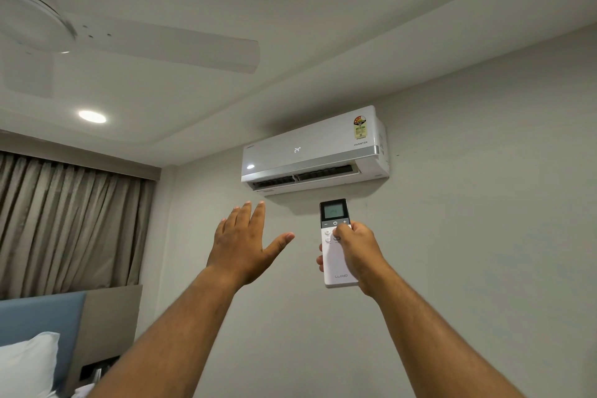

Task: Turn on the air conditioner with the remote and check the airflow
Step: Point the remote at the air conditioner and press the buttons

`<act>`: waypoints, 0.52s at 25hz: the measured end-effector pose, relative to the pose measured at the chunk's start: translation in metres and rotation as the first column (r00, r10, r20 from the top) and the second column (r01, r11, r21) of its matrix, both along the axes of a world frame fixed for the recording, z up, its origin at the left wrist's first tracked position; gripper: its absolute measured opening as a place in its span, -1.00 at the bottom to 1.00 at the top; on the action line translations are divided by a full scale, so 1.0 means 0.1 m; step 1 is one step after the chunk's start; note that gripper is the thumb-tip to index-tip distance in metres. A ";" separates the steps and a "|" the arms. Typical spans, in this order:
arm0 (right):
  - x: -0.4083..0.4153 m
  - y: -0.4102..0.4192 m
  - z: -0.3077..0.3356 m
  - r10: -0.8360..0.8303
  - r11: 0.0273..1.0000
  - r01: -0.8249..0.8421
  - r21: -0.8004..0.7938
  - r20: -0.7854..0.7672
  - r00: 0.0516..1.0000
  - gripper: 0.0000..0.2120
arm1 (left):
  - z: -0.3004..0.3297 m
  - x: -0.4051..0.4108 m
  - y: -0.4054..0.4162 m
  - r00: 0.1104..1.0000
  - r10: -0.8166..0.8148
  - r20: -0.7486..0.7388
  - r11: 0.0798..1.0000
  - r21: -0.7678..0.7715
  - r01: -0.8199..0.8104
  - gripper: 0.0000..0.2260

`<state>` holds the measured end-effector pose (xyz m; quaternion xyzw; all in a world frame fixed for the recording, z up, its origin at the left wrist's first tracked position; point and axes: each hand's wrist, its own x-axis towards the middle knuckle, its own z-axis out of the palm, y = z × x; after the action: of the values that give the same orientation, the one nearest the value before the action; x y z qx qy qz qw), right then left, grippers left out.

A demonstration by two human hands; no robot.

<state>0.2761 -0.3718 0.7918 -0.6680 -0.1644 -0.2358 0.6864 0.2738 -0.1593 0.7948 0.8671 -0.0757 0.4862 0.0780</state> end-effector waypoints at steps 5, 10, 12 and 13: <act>-0.01 0.03 0.00 0.008 1.000 -0.008 0.014 -0.005 1.000 -0.85 | -0.02 -0.01 0.02 1.000 0.001 -0.002 1.000 -0.007 -0.001 -0.09; -0.03 0.04 0.01 0.014 1.000 -0.013 0.023 -0.007 1.000 -0.86 | -0.01 -0.01 0.03 1.000 0.014 -0.006 1.000 -0.006 -0.014 -0.10; -0.04 0.05 0.00 0.011 1.000 -0.011 0.024 -0.008 1.000 -0.88 | -0.01 -0.02 0.03 1.000 0.016 -0.003 1.000 -0.007 -0.016 -0.10; -0.04 0.05 0.00 0.013 1.000 -0.012 0.026 -0.006 1.000 -0.90 | -0.01 -0.02 0.04 1.000 0.016 -0.003 1.000 -0.009 -0.016 -0.10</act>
<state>0.2718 -0.3667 0.7920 -0.6588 -0.1634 -0.2316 0.6969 0.2714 -0.1554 0.7942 0.8679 -0.0665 0.4861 0.0781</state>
